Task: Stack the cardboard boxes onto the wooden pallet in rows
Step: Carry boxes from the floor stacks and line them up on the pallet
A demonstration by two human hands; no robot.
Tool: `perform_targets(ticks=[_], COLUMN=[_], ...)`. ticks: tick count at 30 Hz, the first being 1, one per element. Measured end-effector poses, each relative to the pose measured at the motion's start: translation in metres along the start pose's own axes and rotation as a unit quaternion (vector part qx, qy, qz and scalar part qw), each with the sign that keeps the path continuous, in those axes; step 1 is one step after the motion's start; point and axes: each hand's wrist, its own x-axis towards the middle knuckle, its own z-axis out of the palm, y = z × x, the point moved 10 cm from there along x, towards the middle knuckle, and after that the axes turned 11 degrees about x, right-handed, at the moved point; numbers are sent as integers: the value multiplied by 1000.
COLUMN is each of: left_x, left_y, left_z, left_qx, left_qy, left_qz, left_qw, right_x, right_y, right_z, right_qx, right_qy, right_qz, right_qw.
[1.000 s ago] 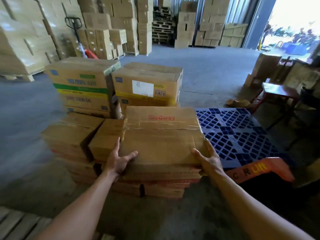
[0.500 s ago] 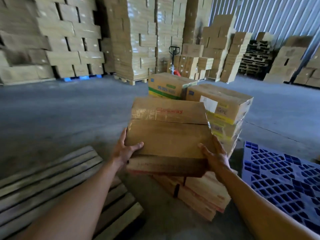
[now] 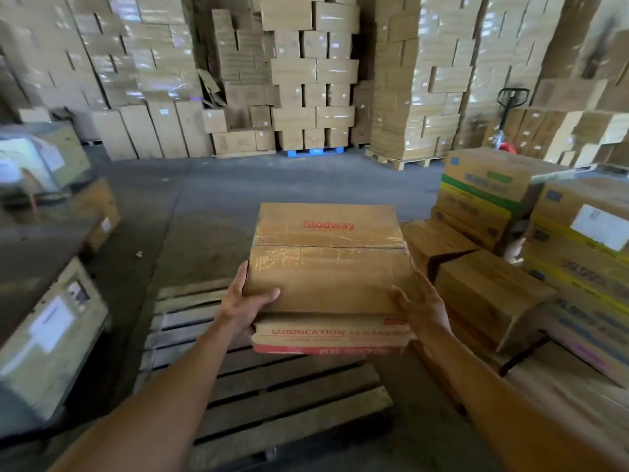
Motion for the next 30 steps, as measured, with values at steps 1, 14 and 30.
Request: perform_targets(ticks=[1,14,30], left_x=[3,93,431], left_y=[-8,-118,-325], left_z=[-17,-236,-320], left_qx=[-12,-4,-34], left_qy=[6,79,70], left_qz=[-5,-66,-194], left_qw=[1000,995,978], right_x=[1,11,241], right_y=[-4,17,184], right_z=[21,305,637], right_qx=[-1,-39,-8], right_qy=[-12,-83,-151], right_qz=[-5,2,135], right_qw=[1000,996,979])
